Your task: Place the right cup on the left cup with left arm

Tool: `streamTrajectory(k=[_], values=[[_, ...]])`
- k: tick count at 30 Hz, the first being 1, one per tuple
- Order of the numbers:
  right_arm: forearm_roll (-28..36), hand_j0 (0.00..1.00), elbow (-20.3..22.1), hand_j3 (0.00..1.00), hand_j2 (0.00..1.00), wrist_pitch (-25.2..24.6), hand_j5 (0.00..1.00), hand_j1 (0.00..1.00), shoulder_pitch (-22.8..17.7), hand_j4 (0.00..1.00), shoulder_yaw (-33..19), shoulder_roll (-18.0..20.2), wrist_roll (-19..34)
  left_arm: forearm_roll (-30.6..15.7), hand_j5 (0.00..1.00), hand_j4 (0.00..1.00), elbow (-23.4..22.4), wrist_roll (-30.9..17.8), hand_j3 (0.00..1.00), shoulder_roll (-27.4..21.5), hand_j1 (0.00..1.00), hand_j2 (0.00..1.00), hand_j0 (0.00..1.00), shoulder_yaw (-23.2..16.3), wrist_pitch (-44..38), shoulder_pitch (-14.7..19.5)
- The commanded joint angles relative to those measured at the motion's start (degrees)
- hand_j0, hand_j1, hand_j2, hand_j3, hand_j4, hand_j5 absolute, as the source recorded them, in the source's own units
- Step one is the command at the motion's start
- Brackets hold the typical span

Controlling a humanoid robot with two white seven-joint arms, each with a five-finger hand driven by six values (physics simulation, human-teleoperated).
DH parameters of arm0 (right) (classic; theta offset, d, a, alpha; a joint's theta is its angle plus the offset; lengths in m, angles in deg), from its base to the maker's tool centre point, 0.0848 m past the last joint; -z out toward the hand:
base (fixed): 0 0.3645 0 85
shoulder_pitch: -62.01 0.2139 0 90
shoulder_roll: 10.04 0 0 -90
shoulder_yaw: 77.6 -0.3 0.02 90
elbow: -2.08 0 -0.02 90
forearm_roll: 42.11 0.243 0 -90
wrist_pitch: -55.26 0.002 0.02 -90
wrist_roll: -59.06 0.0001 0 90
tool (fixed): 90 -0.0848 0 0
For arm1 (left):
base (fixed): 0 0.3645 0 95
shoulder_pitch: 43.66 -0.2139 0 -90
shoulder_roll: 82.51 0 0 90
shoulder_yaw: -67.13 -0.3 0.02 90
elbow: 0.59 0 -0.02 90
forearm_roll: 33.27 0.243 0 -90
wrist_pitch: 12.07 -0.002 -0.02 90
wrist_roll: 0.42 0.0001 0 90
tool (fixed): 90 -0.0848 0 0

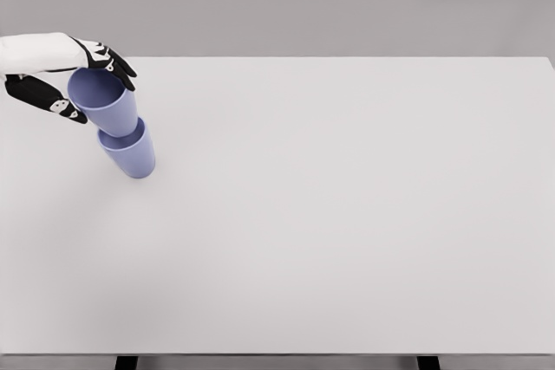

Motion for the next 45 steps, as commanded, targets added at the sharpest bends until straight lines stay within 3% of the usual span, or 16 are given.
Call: streamTrajectory(k=[1, 20, 21, 28, 37, 39, 42, 45], values=[[-0.07, 1.0, -0.01, 1.0, 1.0, 0.04, 1.0, 1.0, 0.0, 1.0, 0.0, 0.0, 0.03, -0.46, 0.68, 0.68, 0.01, -0.08, 0.68, -0.09, 0.68, 0.68, 0.68, 0.12, -0.16, 0.0], [-0.07, 1.0, -0.01, 1.0, 1.0, 0.04, 1.0, 1.0, 0.0, 1.0, 0.0, 0.0, 0.03, -0.55, 0.69, 0.69, 0.01, 0.01, 0.69, 0.26, 0.69, 0.69, 0.69, 0.56, -0.16, -0.7], [-0.07, 1.0, -0.01, 1.0, 1.0, 0.04, 1.0, 1.0, 0.0, 1.0, 0.0, 0.0, 0.03, -0.55, 0.76, 0.76, 0.01, 0.1, 0.76, 0.26, 0.76, 0.76, 0.76, 0.47, -0.16, -0.7], [-0.07, 1.0, -0.01, 1.0, 1.0, 0.04, 1.0, 1.0, 0.0, 1.0, 0.0, 0.0, 0.03, -0.55, 0.93, 0.93, 0.01, 0.28, 0.93, 0.17, 0.93, 0.93, 0.93, 0.64, -0.16, -0.7], [-0.07, 1.0, -0.01, 1.0, 1.0, 0.04, 1.0, 1.0, 0.0, 1.0, 0.0, 0.0, 0.03, -0.64, 0.97, 0.97, 0.18, 0.28, 0.97, 0.0, 0.97, 0.97, 0.97, 0.82, -0.16, -0.7], [-0.07, 1.0, -0.01, 1.0, 1.0, 0.04, 1.0, 1.0, 0.0, 1.0, 0.0, 0.0, 0.03, -5.2, 1.0, 1.0, 3.6, 0.36, 1.0, -1.05, 1.0, 1.0, 1.0, 1.17, -0.16, -0.09], [-0.07, 1.0, -0.01, 1.0, 1.0, 0.04, 1.0, 1.0, 0.0, 1.0, 0.0, 0.0, 0.03, -13.12, 1.0, 1.0, 14.85, 0.28, 1.0, -5.1, 1.0, 1.0, 1.0, 1.52, -0.16, 1.49], [-0.07, 1.0, -0.01, 1.0, 1.0, 0.04, 1.0, 1.0, 0.0, 1.0, 0.0, 0.0, 0.03, -16.28, 1.0, 1.0, 20.04, 0.19, 1.0, -5.28, 1.0, 1.0, 1.0, 2.14, -0.16, 1.58]])
